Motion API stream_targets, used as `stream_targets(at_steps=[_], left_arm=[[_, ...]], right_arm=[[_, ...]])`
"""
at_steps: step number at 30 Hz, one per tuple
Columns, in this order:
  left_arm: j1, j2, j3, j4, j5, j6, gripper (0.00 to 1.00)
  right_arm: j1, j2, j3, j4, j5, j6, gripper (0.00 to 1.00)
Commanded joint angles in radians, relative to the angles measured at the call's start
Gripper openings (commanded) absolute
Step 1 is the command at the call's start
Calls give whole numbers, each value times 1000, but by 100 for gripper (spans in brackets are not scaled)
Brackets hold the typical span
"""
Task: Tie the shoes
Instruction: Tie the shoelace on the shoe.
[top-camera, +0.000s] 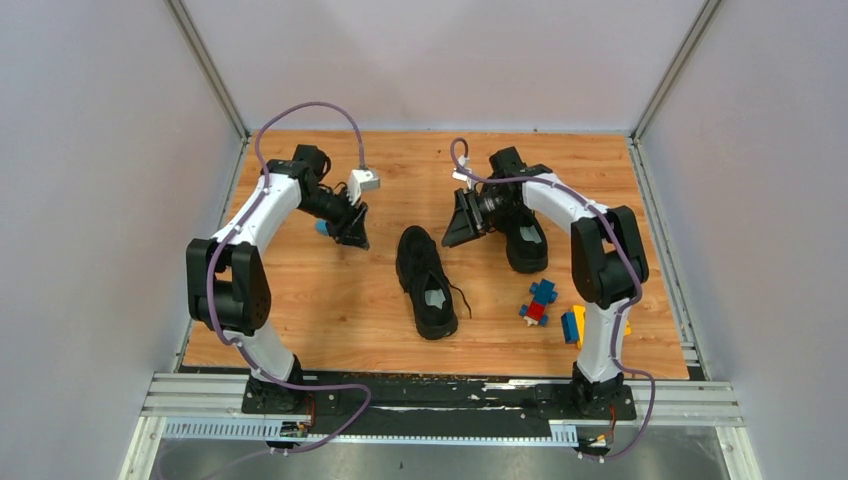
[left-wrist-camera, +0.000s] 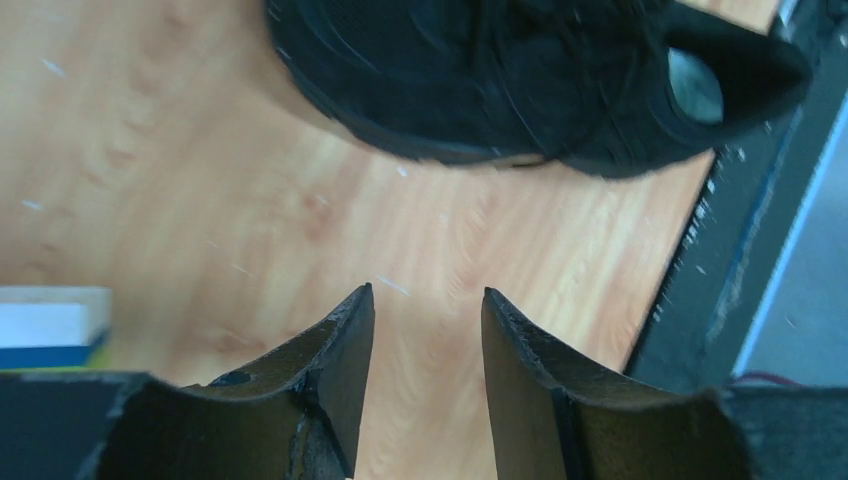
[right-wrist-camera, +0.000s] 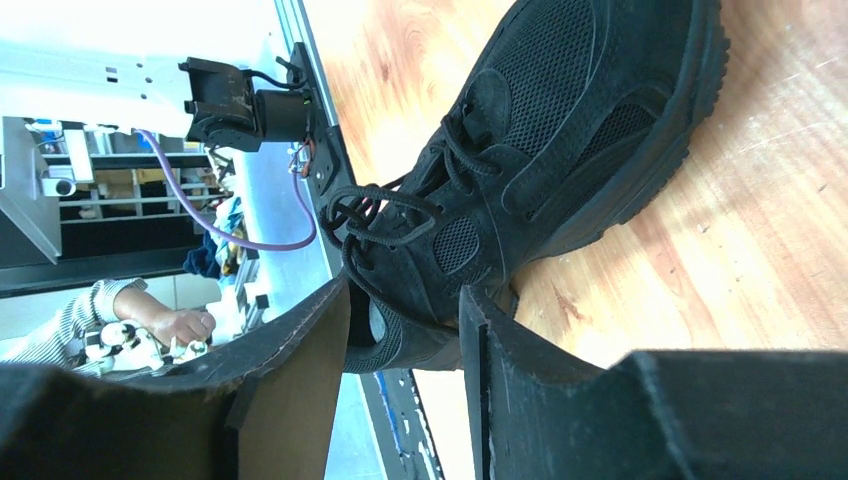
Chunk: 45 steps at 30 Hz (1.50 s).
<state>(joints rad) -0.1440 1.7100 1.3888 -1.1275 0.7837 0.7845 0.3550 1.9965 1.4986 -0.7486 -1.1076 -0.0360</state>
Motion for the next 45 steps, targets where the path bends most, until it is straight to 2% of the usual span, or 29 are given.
stream_targets(at_steps=[1, 2, 5, 9, 14, 22, 35, 37, 38, 41, 43, 45], left_arm=[[-15, -31, -10, 324, 84, -221, 50], [-32, -32, -56, 380, 103, -259, 50], [-78, -39, -154, 583, 216, -245, 49], [-143, -1, -219, 659, 304, -191, 47], [-197, 40, -203, 635, 375, -160, 46], [-228, 71, -194, 582, 394, -91, 44], [-237, 88, -153, 366, 452, 112, 42], [-240, 92, -148, 367, 450, 110, 38], [-241, 93, -148, 381, 447, 94, 35], [-244, 97, -152, 426, 426, 54, 23], [-244, 98, -150, 425, 407, 44, 9], [-243, 93, -148, 411, 389, 46, 2]], right_arm=[[2, -25, 57, 20, 28, -20, 46], [1, -11, 71, 20, 26, -13, 47], [-1, 44, 115, 14, 10, -3, 54], [-9, 111, 161, 15, -66, 15, 58], [-3, 155, 180, 15, -82, 19, 58], [24, 165, 149, 29, -149, 30, 59], [62, 207, 169, 55, -152, 88, 59], [64, 208, 166, 55, -165, 88, 55], [64, 206, 165, 56, -174, 87, 49], [62, 199, 156, 57, -196, 82, 27], [56, 181, 133, 58, -208, 74, 11], [49, 153, 104, 57, -213, 64, 1]])
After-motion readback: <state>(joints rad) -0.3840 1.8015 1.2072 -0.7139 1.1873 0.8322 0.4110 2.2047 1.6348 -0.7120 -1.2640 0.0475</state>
